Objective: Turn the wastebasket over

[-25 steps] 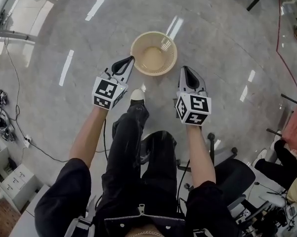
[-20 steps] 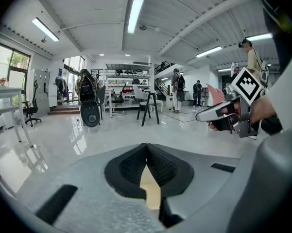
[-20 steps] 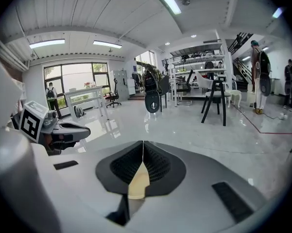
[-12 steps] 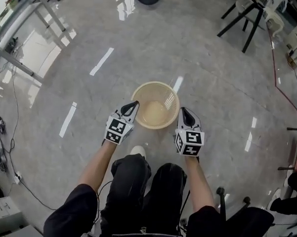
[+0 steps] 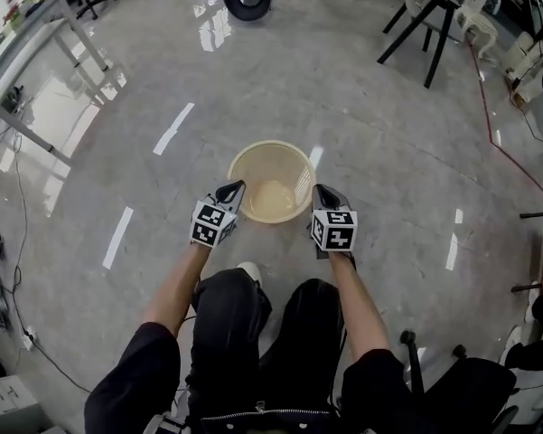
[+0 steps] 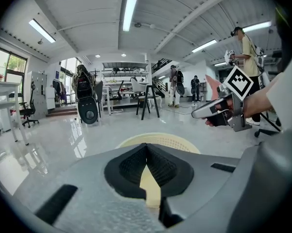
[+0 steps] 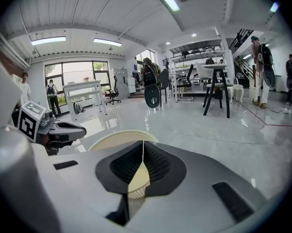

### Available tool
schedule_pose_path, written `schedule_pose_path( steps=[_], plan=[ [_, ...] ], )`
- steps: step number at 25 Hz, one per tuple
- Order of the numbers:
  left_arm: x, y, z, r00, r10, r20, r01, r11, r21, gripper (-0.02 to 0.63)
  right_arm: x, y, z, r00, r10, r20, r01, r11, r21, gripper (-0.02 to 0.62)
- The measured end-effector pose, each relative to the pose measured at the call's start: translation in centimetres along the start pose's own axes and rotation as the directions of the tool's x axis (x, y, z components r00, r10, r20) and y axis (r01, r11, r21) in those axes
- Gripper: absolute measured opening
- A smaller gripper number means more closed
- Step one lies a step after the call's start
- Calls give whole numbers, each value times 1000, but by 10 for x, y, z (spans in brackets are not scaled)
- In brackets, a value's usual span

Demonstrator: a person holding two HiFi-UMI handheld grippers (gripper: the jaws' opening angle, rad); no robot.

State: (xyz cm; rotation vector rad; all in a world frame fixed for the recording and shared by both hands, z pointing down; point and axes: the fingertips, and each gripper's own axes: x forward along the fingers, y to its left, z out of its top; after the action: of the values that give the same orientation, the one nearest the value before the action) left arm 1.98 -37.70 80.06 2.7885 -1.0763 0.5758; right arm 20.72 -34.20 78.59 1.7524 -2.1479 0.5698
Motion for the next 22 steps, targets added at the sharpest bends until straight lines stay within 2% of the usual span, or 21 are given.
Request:
schedule_pose_path(
  steps=[4,9,11,13,16,20,22],
  plan=[
    [15,-15,-16,999,-42,-36,43,999,29,5,6,-5,-18,999,3,-40,-4,1000,-12,12],
    [26,-32,-44,987,-108,-116,111,994,16,6,22,-9,-44,994,-16,-105,19,1000,24,17],
    [28,-29,-50,987,-110,-115,110,994,-10,14,28,-10,-51,992,-16,-128,22,999,45,51],
    [28,-24,-56,988,-107,-114,105,994,-21,140,32,-8,-59,989,-16,-150,24,998,51,85],
    [26,-18,-67,984,-108,-140,107,994,-17,183,39,-8,-70,983,-18,-182,29,998,58,129],
    [30,-31,-86,966,-178,-186,181,983,0,276,46,-15,-85,975,7,-224,32,985,170,166],
    [32,-32,-89,961,-203,-186,201,979,-25,282,50,-15,-90,971,19,-238,32,977,209,166]
  ],
)
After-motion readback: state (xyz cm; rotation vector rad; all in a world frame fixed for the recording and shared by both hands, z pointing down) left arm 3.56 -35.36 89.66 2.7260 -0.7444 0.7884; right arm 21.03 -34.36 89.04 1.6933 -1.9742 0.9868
